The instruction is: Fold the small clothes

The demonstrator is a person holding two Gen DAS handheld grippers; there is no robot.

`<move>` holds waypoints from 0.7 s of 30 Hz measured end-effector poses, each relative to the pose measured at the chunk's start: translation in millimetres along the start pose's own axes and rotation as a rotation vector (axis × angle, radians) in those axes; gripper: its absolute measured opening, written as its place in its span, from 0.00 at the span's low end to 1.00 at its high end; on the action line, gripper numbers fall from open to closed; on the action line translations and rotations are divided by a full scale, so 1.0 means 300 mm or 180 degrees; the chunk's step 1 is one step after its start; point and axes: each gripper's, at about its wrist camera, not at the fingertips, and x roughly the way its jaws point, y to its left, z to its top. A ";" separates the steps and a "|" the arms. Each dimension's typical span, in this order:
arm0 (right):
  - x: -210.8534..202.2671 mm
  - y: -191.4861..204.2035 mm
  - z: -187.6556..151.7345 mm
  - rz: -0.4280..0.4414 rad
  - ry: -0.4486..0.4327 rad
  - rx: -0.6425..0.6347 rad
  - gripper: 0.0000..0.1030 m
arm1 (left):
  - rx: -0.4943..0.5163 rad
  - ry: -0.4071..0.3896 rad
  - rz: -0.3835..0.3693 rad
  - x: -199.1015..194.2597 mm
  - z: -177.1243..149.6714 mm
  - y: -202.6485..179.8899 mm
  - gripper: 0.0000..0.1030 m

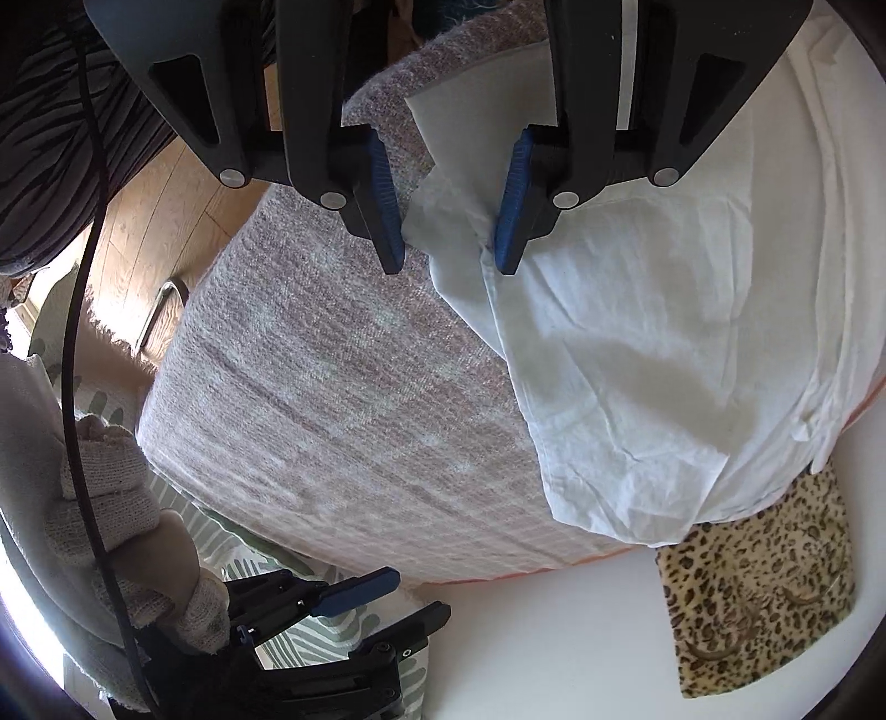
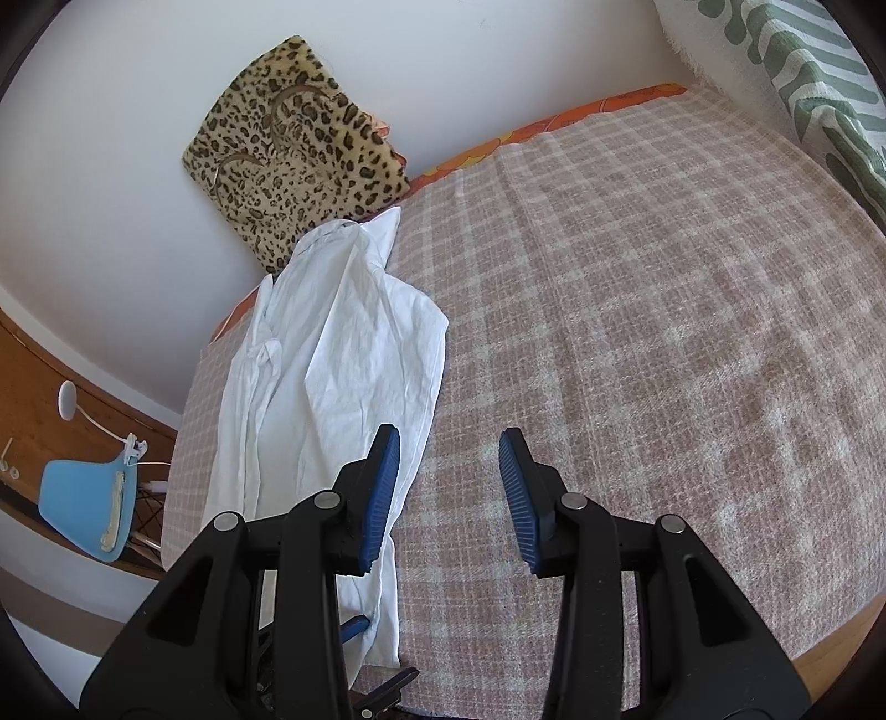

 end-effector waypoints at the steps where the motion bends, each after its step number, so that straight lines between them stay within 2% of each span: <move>1: 0.019 0.001 0.011 -0.0006 0.0014 -0.0008 0.38 | -0.0061 -0.0018 -0.0028 -0.002 0.001 0.015 0.18; 5: 0.113 0.021 0.052 -0.0004 0.0104 -0.0043 0.38 | -0.0470 -0.0100 -0.0307 -0.034 0.003 0.089 0.04; 11: 0.281 0.065 0.122 -0.0013 0.0212 -0.0078 0.38 | -0.0902 -0.0251 -0.0451 -0.097 -0.011 0.160 0.02; 13: 0.330 0.073 0.150 -0.0009 0.0256 -0.0068 0.39 | -0.0941 -0.0288 -0.0490 -0.111 -0.015 0.166 0.02; 15: 0.365 0.068 0.170 -0.0081 0.0244 -0.0023 0.41 | -0.0824 -0.0246 -0.0557 -0.109 -0.016 0.140 0.02; 16: 0.376 0.063 0.175 -0.0068 0.0239 0.0010 0.43 | -0.0741 -0.0227 -0.0506 -0.108 -0.014 0.121 0.02; 17: 0.384 0.057 0.177 -0.0038 0.0238 0.0047 0.45 | -0.0642 -0.0210 -0.0446 -0.104 -0.011 0.100 0.05; 21: 0.392 0.035 0.178 0.0038 0.0268 0.0118 0.53 | -0.0358 -0.0124 -0.0397 -0.068 -0.004 0.035 0.39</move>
